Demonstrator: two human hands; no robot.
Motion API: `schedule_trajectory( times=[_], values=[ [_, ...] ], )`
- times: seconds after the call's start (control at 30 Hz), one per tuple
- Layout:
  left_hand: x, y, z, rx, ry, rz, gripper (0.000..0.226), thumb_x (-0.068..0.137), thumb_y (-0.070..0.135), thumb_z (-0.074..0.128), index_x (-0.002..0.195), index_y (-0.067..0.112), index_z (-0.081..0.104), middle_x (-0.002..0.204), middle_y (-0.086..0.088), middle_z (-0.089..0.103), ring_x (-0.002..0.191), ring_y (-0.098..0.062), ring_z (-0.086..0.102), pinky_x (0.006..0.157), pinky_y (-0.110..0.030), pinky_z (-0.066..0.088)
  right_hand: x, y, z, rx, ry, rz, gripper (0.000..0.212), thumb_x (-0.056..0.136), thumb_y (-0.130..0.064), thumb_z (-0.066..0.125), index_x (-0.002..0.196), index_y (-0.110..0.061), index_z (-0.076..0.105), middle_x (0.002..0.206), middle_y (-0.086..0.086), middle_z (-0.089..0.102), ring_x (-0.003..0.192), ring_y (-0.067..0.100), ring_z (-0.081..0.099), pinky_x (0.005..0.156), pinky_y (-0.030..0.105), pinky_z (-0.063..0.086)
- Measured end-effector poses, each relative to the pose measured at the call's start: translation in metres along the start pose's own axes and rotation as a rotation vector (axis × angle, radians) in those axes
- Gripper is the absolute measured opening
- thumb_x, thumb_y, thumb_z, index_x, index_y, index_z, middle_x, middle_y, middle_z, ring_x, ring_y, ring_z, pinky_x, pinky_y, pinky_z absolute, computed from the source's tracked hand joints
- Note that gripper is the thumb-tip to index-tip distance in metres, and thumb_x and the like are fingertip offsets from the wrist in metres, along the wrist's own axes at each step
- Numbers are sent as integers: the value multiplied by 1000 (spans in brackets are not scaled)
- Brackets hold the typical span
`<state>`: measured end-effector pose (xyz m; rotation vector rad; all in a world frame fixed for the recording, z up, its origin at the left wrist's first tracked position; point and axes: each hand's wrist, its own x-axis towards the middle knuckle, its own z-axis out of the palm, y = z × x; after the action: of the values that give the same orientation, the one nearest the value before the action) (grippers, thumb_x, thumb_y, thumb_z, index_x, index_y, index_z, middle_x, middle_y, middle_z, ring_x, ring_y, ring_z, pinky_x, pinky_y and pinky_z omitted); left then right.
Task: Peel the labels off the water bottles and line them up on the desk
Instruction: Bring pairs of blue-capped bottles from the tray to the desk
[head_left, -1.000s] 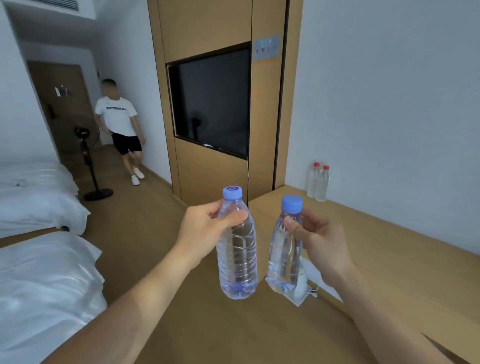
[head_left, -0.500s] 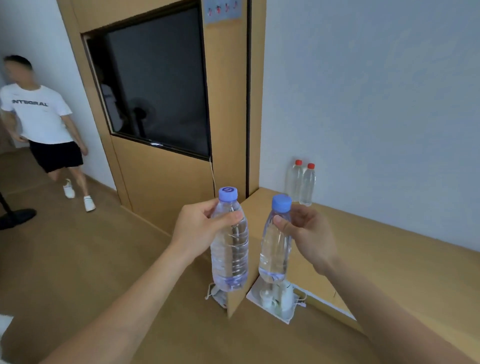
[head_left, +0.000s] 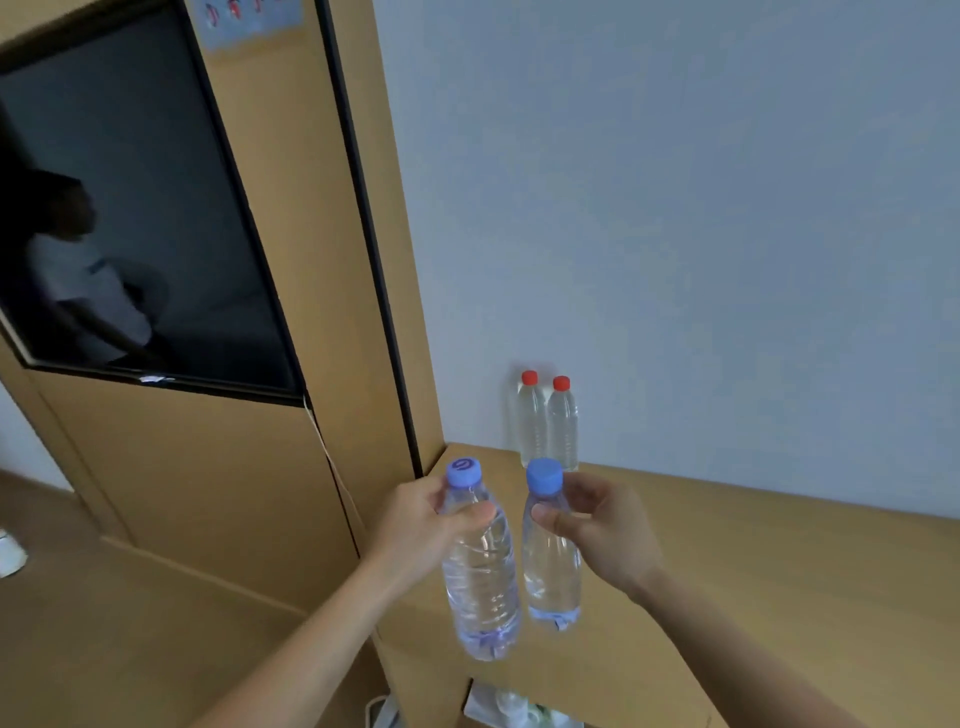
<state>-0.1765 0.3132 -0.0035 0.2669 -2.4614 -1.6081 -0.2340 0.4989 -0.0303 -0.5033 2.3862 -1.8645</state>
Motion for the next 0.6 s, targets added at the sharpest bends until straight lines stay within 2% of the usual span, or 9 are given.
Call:
schedule_trajectory(
  times=[0.07, 0.13, 0.23, 0.3, 0.43, 0.5, 0.6],
  values=[
    [39, -2, 5, 26, -21, -9, 30, 60, 35, 76, 84, 17, 74, 88, -5, 77, 88, -23, 71, 88, -43, 52, 40, 12, 1, -15, -7, -1, 31, 73, -22, 75, 104, -21, 69, 100, -11, 71, 98, -3, 60, 81, 13, 43],
    [76, -5, 8, 46, -21, -27, 19, 69, 23, 78, 86, 16, 73, 91, -5, 77, 92, -23, 71, 89, -42, 52, 76, 24, 5, -36, -15, -3, 33, 72, -22, 76, 104, -20, 68, 100, -11, 70, 98, -2, 59, 81, 11, 42],
    [128, -12, 14, 43, -2, -39, 19, 73, 13, 76, 92, 11, 70, 96, -7, 76, 98, -26, 68, 88, -37, 51, 117, 41, 8, -69, -37, -11, 31, 72, -24, 76, 99, -28, 64, 93, -22, 65, 93, -10, 55, 75, 4, 38],
    [160, -22, 20, 38, -3, -71, 24, 73, 12, 77, 95, 10, 69, 98, -5, 75, 98, -24, 68, 88, -36, 51, 140, 56, 7, -118, -30, 15, 31, 71, -27, 76, 97, -35, 60, 86, -28, 60, 90, -13, 53, 74, 7, 39],
    [210, -45, 38, 90, -51, -135, 41, 53, 40, 78, 89, 21, 69, 93, 1, 75, 93, -20, 70, 90, -45, 53, 171, 91, 1, -125, 41, 158, 31, 72, -25, 75, 97, -33, 59, 87, -19, 64, 91, 2, 59, 77, 22, 44],
    [235, -57, 52, 104, -77, -150, 35, 51, 41, 76, 81, 24, 68, 90, 0, 75, 91, -20, 70, 89, -46, 53, 185, 108, -1, -116, 87, 221, 33, 72, -24, 75, 102, -28, 60, 91, -10, 68, 94, 7, 61, 76, 23, 46],
    [273, -73, 71, 145, -152, -143, 33, 53, 42, 75, 81, 25, 70, 89, 3, 75, 90, -17, 70, 88, -46, 53, 205, 128, 0, -107, 170, 279, 34, 71, -21, 76, 101, -27, 61, 96, -8, 68, 97, 8, 61, 73, 19, 43]
  ],
)
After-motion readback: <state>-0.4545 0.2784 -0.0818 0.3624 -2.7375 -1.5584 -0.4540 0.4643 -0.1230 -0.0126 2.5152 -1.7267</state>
